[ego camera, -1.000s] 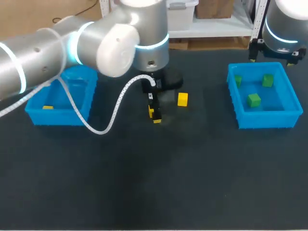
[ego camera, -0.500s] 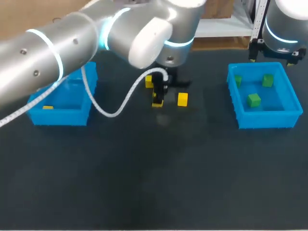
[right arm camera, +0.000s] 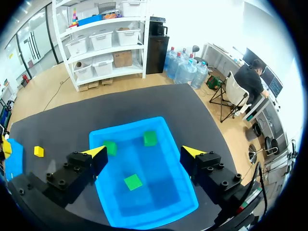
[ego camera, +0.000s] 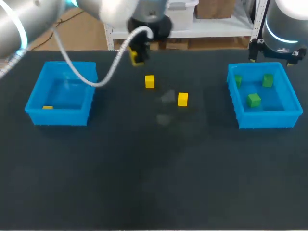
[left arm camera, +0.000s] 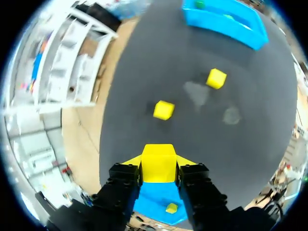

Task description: Put the green cubes in the right bin and the yellow cubes in the left bin.

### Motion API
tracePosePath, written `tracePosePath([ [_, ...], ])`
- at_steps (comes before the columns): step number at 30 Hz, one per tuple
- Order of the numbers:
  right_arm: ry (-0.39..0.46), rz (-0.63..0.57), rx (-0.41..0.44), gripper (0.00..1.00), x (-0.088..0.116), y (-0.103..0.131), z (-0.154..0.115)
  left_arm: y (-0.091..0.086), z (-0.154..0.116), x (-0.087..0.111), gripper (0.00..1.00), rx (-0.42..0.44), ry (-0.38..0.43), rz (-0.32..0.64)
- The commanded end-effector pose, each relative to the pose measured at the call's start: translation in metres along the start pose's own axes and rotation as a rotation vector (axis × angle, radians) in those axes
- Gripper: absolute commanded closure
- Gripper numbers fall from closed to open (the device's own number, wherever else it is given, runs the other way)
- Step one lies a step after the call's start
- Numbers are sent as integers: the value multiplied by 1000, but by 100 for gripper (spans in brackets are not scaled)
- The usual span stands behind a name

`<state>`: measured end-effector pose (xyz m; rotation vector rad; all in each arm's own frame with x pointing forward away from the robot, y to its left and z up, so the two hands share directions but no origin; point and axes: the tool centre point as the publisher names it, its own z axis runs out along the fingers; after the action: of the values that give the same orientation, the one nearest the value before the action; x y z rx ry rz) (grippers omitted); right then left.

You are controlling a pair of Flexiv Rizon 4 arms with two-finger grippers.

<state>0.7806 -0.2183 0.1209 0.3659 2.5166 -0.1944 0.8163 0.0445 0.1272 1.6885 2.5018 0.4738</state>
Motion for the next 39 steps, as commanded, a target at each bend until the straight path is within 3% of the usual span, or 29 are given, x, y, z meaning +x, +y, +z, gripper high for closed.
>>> tracePosePath([
  [1,-7,2,-2,0,2,-1,-1,10,8,70,100,-162,-331,-606],
  [16,-7,2,-2,0,2,-1,-1,41,36,185,100,-200,-160,-1055],
  [20,-7,2,-2,0,2,-1,-1,43,49,205,100,-183,-108,-1117],
  [23,-7,2,-2,0,2,-1,-1,41,59,209,100,-166,-69,-1119],
  [24,-7,2,-2,0,2,-1,-1,41,62,208,30,-170,-61,-1110],
  [25,-7,2,-2,0,2,-1,-1,41,63,206,0,-164,-65,-1109],
  [31,-7,2,-2,0,2,-1,-1,51,53,177,0,-123,-115,-1072],
  [35,-7,2,-2,0,2,-1,-1,61,41,136,0,-71,-173,-1014],
  [39,-7,2,-2,0,2,-1,-1,64,27,80,0,-20,-221,-927],
])
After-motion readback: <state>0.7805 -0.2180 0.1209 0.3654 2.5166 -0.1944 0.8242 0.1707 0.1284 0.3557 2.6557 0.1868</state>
